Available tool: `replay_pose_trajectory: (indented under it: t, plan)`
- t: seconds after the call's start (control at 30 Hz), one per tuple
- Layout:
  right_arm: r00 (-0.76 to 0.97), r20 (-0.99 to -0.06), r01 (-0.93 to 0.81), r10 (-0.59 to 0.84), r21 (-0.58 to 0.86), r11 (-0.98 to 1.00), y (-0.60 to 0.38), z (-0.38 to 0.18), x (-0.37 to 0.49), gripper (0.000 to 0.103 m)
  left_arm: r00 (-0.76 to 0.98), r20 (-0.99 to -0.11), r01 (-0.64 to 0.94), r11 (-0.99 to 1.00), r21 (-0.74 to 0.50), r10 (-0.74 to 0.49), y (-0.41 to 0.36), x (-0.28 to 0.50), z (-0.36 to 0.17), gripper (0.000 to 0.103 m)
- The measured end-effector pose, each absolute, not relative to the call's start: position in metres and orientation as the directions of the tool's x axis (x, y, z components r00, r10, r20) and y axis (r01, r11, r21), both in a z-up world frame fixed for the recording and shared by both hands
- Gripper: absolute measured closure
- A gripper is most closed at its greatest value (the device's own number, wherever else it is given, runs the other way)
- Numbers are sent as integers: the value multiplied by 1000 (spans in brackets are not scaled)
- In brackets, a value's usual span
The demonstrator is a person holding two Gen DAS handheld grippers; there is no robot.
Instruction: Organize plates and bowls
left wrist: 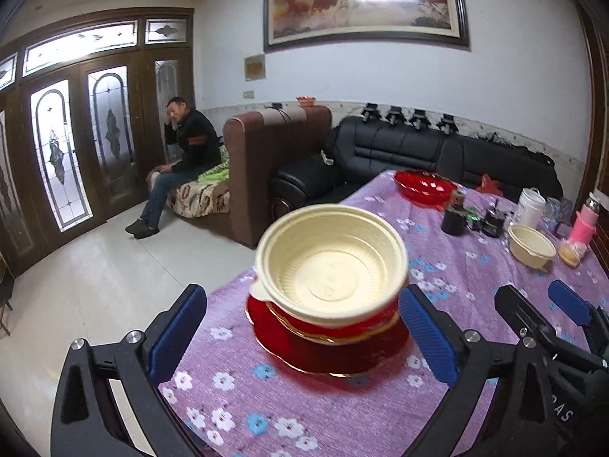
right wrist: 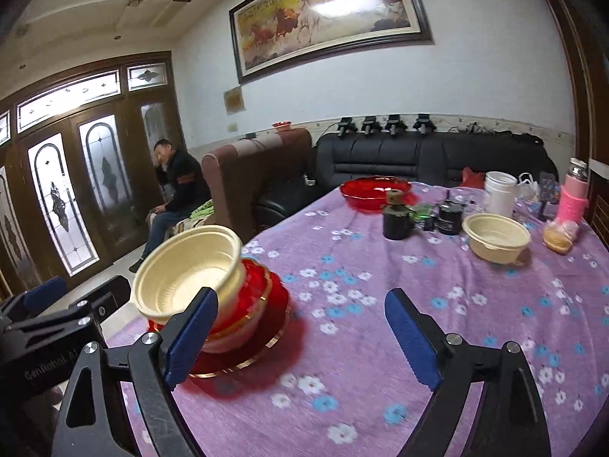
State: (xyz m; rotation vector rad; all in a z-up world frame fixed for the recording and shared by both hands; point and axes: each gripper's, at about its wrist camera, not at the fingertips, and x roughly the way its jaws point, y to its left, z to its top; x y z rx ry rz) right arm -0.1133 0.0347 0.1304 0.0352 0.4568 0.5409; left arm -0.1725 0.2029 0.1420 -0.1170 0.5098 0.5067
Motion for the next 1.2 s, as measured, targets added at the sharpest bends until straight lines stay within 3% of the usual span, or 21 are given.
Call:
replay_pose_trajectory:
  t: [0.3, 1.2]
  plan:
    - [775, -420, -443, 472, 170, 880, 6, 121, -119, 10, 721, -552, -475, 879, 44, 418, 190, -157, 129, 2]
    - [726, -509, -454, 463, 152, 878, 32, 91, -128, 9, 729, -584, -435, 901, 6, 356, 194, -168, 116, 2]
